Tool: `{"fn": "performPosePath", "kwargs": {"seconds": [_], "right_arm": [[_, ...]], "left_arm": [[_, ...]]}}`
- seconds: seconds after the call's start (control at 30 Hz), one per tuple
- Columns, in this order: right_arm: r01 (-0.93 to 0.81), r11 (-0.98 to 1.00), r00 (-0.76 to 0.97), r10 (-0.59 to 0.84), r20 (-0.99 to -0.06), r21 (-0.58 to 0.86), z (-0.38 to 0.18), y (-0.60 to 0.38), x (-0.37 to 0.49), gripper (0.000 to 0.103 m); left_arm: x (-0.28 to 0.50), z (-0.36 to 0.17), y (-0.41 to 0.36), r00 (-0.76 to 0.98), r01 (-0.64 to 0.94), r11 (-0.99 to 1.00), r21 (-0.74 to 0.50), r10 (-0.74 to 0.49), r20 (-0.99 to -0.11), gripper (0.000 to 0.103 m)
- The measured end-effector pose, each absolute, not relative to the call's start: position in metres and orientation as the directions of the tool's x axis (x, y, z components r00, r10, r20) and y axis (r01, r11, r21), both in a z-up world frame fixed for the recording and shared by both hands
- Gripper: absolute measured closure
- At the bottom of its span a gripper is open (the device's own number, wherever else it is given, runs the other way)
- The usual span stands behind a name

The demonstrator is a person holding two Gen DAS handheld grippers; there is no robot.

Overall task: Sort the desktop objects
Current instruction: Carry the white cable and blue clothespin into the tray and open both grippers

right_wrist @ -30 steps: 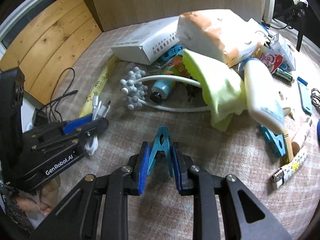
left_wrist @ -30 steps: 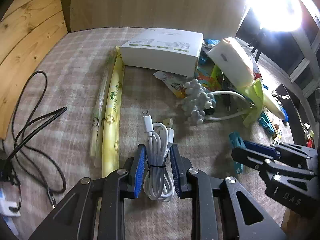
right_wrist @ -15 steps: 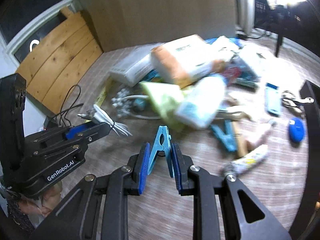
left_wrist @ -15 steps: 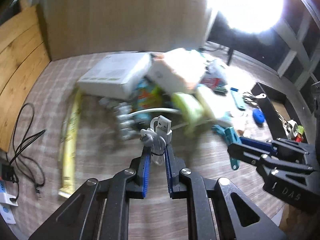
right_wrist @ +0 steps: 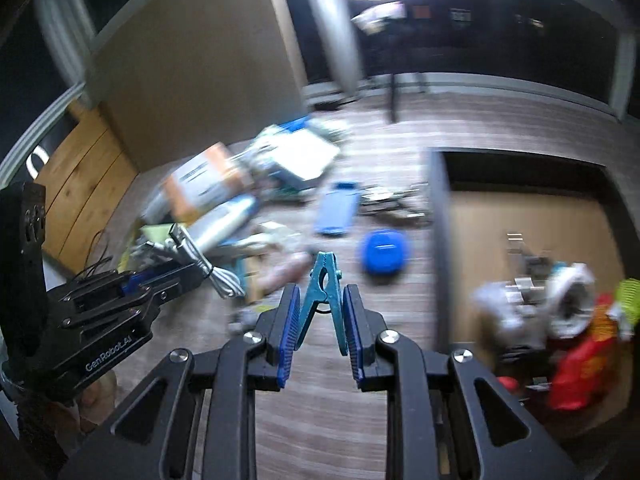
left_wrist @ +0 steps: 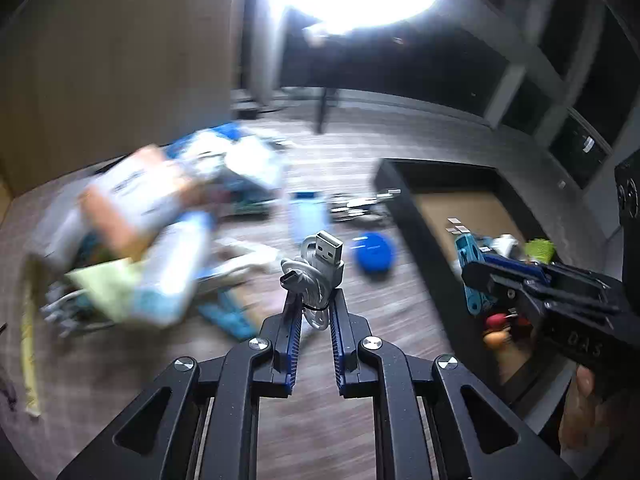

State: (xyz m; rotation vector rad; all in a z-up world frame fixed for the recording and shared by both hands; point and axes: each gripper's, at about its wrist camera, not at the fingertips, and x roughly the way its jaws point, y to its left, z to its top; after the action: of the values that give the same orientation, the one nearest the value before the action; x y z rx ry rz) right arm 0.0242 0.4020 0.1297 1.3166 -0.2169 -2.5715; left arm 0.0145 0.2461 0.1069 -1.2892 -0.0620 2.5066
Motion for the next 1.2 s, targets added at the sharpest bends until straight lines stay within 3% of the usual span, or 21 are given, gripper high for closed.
{"fn": "performPosePath", "kwargs": {"seconds": [0.5, 1.03, 1.07, 1.1, 1.13, 1.2], "right_arm": [[-0.049, -0.974, -0.616, -0.145, -0.774, 0.222, 0.133, 0.562, 0.019, 0.081], [-0.08, -0.97, -0.614, -0.133, -0.778, 0.23, 0.127, 0.593, 0.011, 0.081], [-0.081, -0.97, -0.616, -0.133, -0.777, 0.23, 0.127, 0.593, 0.011, 0.08], [-0.082, -0.97, -0.619, -0.13, -0.775, 0.229, 0.127, 0.593, 0.011, 0.08], [-0.085, -0.971, -0.617, -0.124, -0.777, 0.223, 0.128, 0.592, 0.009, 0.078], [-0.095, -0.973, -0.605, -0.111, -0.788, 0.21, 0.128, 0.591, 0.007, 0.055]], "left_arm": [[-0.002, 0.108, 0.406, -0.486, -0.414, -0.895, -0.166, 0.371, -0.791, 0.09], [-0.007, 0.108, 0.445, -0.472, -0.456, -0.88, -0.134, 0.366, -0.802, 0.091], [-0.008, 0.109, 0.446, -0.478, -0.449, -0.884, -0.128, 0.359, -0.801, 0.081], [-0.009, 0.109, 0.445, -0.476, -0.447, -0.885, -0.128, 0.357, -0.804, 0.057], [-0.01, 0.11, 0.445, -0.47, -0.447, -0.884, -0.136, 0.362, -0.805, 0.048], [-0.01, 0.113, 0.442, -0.489, -0.445, -0.885, -0.137, 0.368, -0.791, 0.047]]}}
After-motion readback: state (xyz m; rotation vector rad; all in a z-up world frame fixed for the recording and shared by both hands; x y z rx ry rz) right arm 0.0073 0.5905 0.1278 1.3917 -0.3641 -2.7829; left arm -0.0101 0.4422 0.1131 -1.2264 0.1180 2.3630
